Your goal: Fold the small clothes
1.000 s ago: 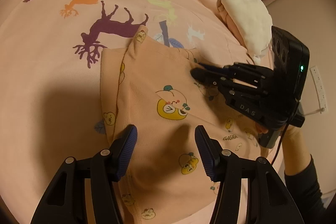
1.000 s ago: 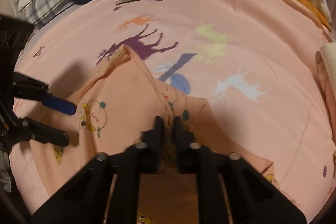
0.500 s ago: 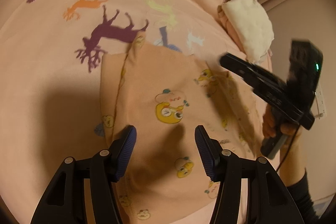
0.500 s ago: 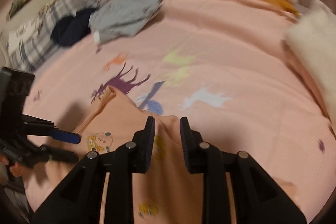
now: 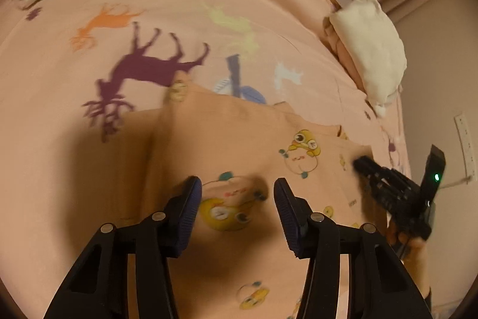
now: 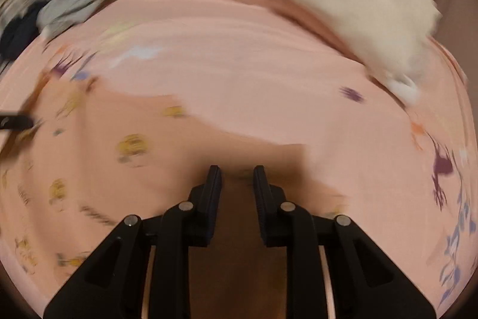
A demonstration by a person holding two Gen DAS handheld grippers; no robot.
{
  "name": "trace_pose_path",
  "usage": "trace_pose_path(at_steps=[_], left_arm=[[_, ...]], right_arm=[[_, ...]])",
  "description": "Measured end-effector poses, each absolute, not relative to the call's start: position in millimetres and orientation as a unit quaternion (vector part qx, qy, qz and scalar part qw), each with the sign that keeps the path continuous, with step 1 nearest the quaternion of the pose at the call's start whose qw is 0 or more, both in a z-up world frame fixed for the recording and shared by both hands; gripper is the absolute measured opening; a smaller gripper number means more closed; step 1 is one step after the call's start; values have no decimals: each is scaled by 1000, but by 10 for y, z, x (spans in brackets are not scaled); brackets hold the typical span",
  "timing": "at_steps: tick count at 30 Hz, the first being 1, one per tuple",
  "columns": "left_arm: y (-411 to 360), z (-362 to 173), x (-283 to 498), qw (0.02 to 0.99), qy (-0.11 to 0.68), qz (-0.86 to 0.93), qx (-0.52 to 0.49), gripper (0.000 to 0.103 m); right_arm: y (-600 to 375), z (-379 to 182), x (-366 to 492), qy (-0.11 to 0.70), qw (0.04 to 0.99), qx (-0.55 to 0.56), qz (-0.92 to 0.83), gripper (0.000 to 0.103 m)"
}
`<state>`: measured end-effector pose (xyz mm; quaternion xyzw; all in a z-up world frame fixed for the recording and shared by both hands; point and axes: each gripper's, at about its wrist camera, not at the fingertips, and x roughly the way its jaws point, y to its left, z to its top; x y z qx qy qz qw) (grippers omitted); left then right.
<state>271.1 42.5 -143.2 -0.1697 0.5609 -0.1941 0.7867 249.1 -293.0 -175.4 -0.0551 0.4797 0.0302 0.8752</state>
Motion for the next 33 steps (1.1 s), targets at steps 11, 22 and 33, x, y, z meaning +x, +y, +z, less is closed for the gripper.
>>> trace_pose_path(at_steps=[11, 22, 33], left_arm=[[738, -1414, 2599, 783, 561, -188, -188, 51], [692, -1316, 2925, 776, 522, -226, -272, 51], [1088, -1395, 2890, 810, 518, -107, -253, 51]], right_arm=[[-3676, -1422, 2336, 433, 896, 100, -1, 22], [-3213, -1561, 2176, 460, 879, 99, 81, 22], [-3323, -1589, 2070, 461, 879, 109, 45, 21]])
